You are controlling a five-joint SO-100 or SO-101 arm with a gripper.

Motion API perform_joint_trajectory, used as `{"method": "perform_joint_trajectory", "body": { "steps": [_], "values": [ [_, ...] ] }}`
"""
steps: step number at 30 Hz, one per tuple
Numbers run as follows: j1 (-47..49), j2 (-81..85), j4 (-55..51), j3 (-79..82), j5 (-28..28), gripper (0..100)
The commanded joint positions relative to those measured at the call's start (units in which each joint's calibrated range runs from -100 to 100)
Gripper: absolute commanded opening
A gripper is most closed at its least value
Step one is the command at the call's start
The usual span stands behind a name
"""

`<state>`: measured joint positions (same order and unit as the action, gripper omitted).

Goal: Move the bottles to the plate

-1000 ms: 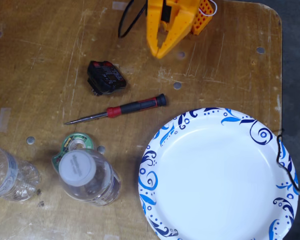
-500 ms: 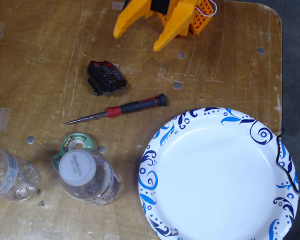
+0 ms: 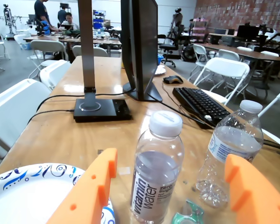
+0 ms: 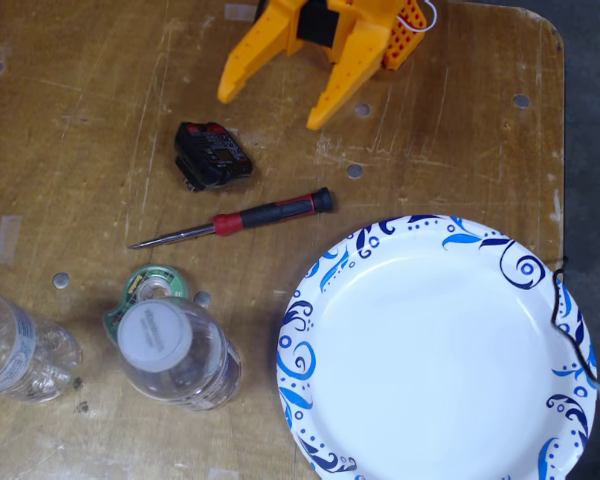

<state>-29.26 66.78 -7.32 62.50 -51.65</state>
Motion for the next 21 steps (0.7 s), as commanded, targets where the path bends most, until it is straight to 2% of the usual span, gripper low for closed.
{"method": "perform_joint_trajectory", "body": {
  "steps": [1, 7, 14, 21],
  "values": [
    [-0.12, -2.11, 1.31, -3.22, -0.15, 25],
    [0.21, -9.27, 5.49, -4.84, -0.15, 26],
    [1.61, -18.97, 13.32, -6.28, -0.25, 36],
    [2.36, -24.70, 20.64, -6.37, -0.25, 36]
  ]
}}
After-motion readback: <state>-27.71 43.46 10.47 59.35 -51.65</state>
